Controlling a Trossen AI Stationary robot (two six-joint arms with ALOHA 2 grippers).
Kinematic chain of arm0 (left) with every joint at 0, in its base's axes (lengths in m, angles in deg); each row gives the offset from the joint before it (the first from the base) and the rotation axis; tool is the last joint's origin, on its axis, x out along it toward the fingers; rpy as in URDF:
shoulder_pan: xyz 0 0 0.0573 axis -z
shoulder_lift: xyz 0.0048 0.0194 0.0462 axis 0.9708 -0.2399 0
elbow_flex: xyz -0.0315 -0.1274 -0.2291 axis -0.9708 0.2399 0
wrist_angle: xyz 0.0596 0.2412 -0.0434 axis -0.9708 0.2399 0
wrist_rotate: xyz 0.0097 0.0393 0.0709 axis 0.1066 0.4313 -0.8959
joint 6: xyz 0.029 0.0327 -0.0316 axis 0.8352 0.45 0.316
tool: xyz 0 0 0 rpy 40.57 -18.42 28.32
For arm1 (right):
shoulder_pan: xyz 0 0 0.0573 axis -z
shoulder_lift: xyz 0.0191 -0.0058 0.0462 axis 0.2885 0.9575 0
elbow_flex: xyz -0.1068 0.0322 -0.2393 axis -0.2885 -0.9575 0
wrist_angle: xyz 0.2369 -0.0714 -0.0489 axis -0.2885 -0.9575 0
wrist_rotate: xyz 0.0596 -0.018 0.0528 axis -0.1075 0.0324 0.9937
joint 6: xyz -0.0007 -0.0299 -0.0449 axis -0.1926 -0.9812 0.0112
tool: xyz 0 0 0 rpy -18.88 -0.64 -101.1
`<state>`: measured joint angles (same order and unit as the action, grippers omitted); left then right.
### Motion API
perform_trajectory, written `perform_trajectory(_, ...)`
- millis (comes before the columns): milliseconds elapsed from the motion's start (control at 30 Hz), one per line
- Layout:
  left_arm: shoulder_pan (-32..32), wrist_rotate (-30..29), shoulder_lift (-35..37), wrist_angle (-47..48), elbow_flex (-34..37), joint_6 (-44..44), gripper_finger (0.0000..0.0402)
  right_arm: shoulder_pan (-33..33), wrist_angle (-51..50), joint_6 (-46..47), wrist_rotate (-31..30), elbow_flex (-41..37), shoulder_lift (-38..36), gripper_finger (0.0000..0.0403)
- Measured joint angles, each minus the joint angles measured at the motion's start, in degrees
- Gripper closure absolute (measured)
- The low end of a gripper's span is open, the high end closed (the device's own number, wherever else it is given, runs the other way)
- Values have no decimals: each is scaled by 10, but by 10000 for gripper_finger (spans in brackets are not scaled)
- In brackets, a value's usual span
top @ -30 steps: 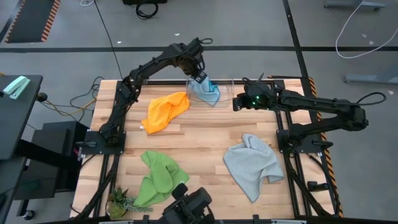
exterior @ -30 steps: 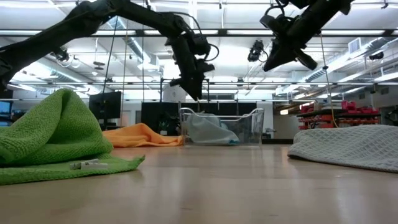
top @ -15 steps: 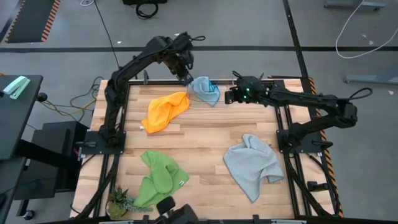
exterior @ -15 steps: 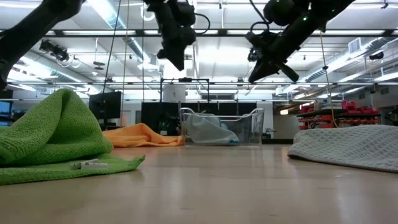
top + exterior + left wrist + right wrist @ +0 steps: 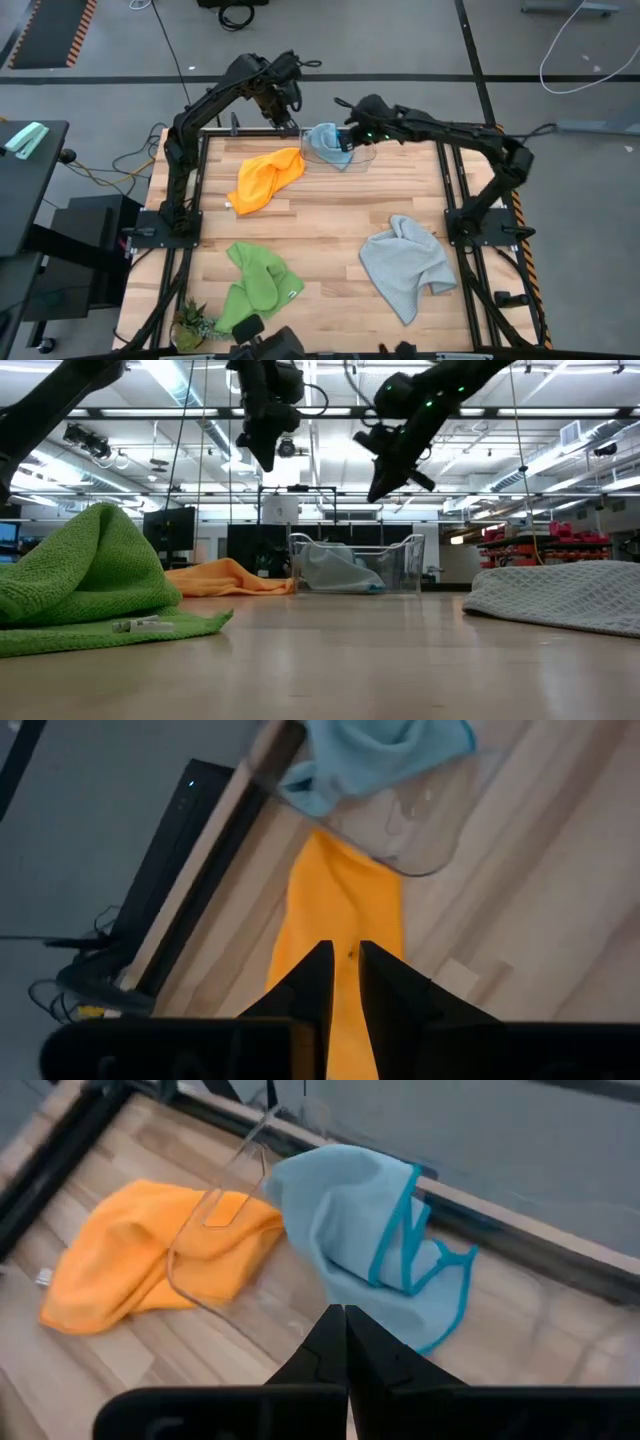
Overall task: Fold microfiber towels
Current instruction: Put the blue microfiber cloth into the transparent bin
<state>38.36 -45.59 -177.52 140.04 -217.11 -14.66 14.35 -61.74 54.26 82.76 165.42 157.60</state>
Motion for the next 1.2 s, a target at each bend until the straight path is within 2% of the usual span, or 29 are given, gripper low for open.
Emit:
perform_trajectory(233, -39, 1, 7, -5, 0, -3, 352, 34, -43, -32, 65, 89, 111, 402)
perform_trajectory(433, -57, 0, 10, -11, 0, -4, 356, 37, -62, -58, 68, 118, 180, 402)
perform_trajectory(967, -74, 0, 11, -45, 0, 0, 361, 55, -53, -60, 72, 123, 243, 403)
perform_trajectory(1200, -74, 0, 11, -49, 0, -1, 362, 68, -4, -50, 54, 123, 250, 403)
